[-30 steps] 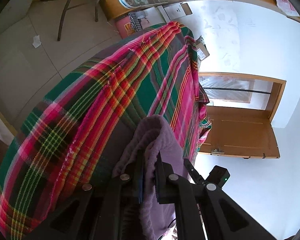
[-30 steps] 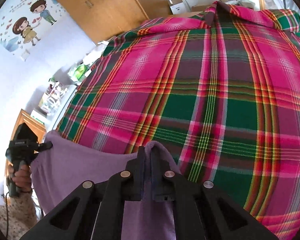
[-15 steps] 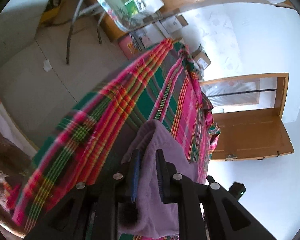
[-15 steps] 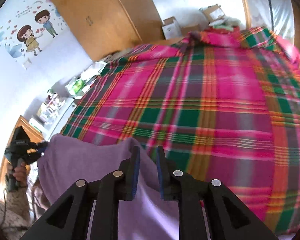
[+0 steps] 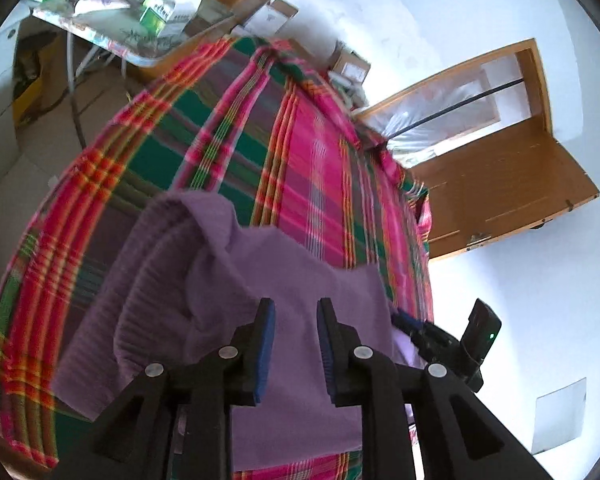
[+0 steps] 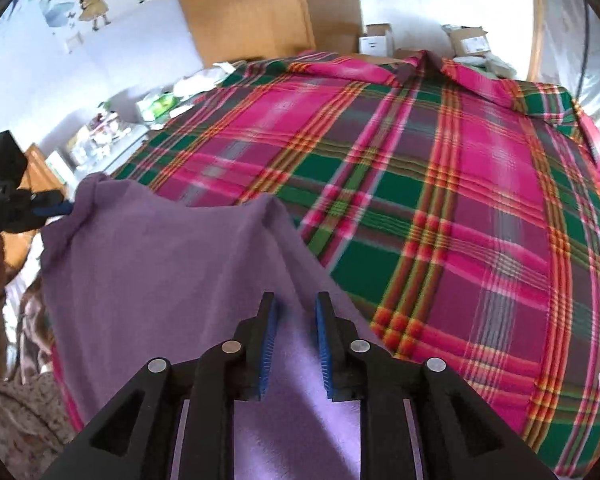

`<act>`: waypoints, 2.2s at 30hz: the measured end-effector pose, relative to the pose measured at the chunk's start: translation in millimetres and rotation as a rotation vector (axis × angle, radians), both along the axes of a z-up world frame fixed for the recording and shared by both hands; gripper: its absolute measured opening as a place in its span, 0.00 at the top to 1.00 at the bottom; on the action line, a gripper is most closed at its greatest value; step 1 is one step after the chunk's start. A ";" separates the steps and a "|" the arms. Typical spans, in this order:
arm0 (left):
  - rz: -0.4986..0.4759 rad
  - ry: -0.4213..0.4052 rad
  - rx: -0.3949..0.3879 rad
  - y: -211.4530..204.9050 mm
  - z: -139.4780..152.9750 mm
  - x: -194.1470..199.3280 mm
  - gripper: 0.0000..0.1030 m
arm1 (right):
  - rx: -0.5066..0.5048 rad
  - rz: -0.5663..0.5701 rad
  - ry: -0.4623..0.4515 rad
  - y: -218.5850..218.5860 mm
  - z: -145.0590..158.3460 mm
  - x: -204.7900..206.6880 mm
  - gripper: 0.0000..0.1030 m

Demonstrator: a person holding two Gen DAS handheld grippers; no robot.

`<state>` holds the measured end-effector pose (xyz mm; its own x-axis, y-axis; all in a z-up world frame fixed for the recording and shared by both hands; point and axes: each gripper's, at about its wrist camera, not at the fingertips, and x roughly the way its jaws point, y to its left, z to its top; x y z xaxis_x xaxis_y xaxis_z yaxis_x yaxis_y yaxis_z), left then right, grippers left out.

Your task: Fold clothes

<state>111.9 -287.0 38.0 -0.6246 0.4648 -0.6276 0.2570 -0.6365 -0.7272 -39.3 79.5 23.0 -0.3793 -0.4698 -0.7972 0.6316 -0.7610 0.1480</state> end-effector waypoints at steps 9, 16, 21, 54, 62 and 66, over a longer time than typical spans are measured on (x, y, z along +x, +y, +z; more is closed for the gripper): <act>0.285 -0.108 -0.056 -67.6 -14.0 41.7 0.79 | 0.011 -0.128 0.032 14.8 -6.9 -13.8 0.98; 0.451 -0.094 -0.067 -99.2 -6.5 75.5 0.79 | -0.043 -0.151 0.065 33.1 19.1 -0.6 0.91; 0.288 0.037 -0.102 -69.2 15.7 64.2 0.79 | -0.038 -0.180 0.110 63.3 41.4 15.6 0.87; -0.535 -0.060 -0.030 147.6 -39.0 -13.9 0.78 | 0.080 -0.706 0.178 214.0 -0.5 107.8 0.73; -0.589 -0.057 -0.035 157.2 -39.6 -1.5 0.78 | 0.021 -0.851 0.186 233.0 -8.8 173.1 0.68; -0.619 -0.050 -0.034 162.2 -39.3 3.5 0.77 | -0.019 -0.900 0.221 241.3 -10.5 203.3 0.67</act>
<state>115.4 -124.9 -1.3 -0.2154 0.7106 -0.6698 -0.1338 -0.7009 -0.7006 164.0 320.8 12.5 -0.7500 0.0634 -0.6584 -0.1807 -0.9771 0.1119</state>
